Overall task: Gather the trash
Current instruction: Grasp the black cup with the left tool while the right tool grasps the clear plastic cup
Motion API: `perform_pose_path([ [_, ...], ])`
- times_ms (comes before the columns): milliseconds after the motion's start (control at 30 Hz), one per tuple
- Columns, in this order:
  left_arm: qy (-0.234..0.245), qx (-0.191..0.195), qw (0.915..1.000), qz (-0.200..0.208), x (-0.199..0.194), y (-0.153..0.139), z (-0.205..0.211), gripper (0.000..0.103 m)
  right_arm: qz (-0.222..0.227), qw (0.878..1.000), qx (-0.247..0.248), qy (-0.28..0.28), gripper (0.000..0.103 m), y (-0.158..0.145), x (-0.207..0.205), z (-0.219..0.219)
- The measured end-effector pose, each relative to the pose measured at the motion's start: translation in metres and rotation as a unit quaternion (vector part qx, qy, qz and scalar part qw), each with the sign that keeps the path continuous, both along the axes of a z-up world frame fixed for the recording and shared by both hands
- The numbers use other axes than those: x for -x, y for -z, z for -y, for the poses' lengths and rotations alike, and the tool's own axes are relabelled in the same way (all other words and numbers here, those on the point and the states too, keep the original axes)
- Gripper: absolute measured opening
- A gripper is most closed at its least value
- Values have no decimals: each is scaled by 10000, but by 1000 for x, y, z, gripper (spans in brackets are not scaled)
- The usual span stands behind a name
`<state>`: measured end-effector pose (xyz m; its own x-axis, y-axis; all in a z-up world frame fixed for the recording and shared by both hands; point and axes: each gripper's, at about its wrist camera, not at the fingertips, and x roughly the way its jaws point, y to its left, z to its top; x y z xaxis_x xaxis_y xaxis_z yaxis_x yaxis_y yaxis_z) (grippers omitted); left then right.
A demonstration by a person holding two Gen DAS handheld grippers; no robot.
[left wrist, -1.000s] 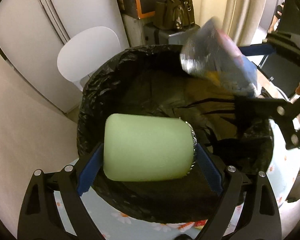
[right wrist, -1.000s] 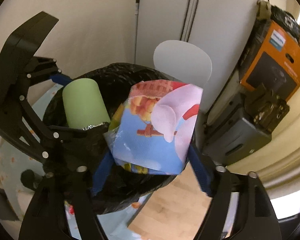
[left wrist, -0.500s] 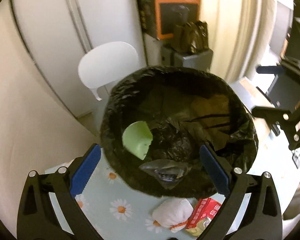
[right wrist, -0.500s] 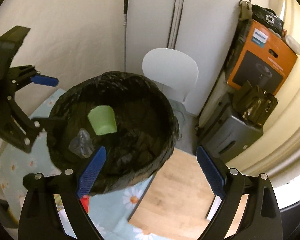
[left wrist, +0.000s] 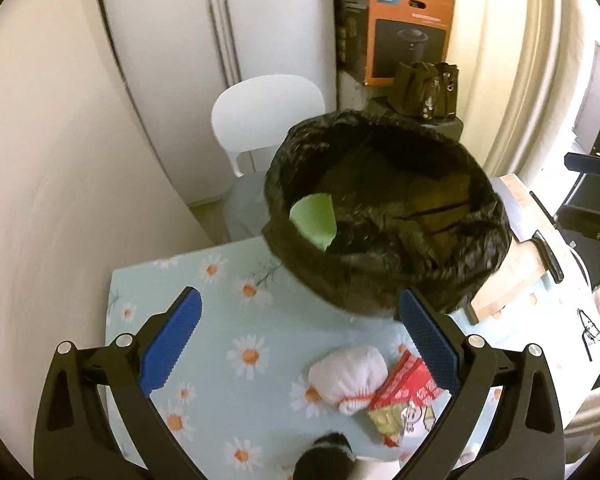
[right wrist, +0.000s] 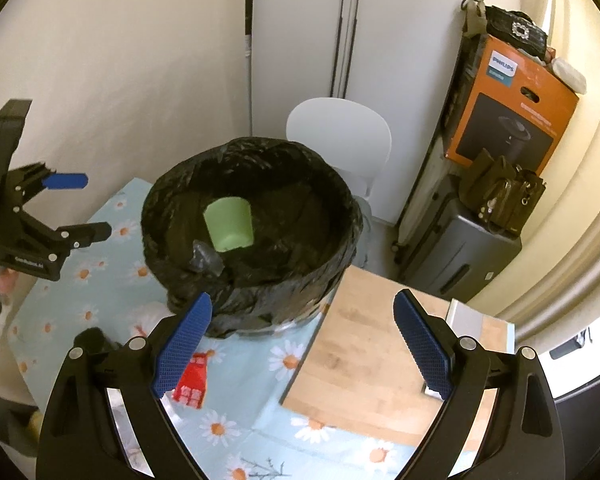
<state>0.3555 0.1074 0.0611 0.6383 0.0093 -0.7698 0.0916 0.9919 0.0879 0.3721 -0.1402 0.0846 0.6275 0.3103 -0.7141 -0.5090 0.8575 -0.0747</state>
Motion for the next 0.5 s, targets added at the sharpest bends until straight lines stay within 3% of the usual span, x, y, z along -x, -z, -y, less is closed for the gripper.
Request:
perform_pose_path([
  [367,-269,218,9987,-370,44,30,-17,97,-297,9994,-46,-162,88,21,37,-6],
  [500,-519,62,9977,-440,56,44,-23,97,-534,9981,-155,-257,88,30,46,-10],
])
